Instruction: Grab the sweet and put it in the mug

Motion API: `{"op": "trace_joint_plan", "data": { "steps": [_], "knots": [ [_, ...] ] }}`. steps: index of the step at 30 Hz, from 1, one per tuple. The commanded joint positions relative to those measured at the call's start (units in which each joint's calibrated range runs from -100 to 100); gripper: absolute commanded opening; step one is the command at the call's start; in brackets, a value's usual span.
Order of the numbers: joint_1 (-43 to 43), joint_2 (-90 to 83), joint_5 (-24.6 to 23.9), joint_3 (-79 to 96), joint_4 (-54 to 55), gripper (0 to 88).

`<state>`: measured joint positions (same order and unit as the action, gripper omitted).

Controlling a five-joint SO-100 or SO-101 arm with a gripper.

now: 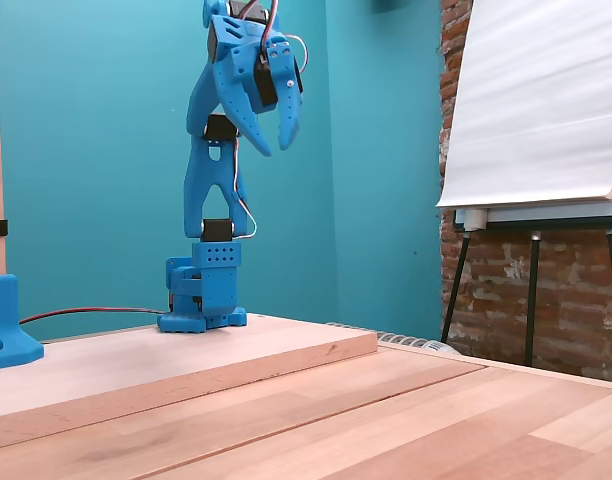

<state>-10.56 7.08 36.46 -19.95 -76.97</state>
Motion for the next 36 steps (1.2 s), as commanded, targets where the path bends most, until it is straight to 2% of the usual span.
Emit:
{"op": "trace_joint_plan", "data": {
  "steps": [1,8,16,21,26,36],
  "knots": [
    [1.05,-12.08,-0.1,16.2,10.76,4.5],
    [6.78,-30.32,0.44,57.32,28.59,4.6],
    [16.59,-44.35,1.56,92.02,37.38,4.6],
    [20.87,-50.63,4.93,103.71,38.51,4.6],
    [21.45,-55.97,7.28,110.94,38.59,4.6],
    [21.53,-67.58,8.16,119.41,38.42,4.6]
  ]
}}
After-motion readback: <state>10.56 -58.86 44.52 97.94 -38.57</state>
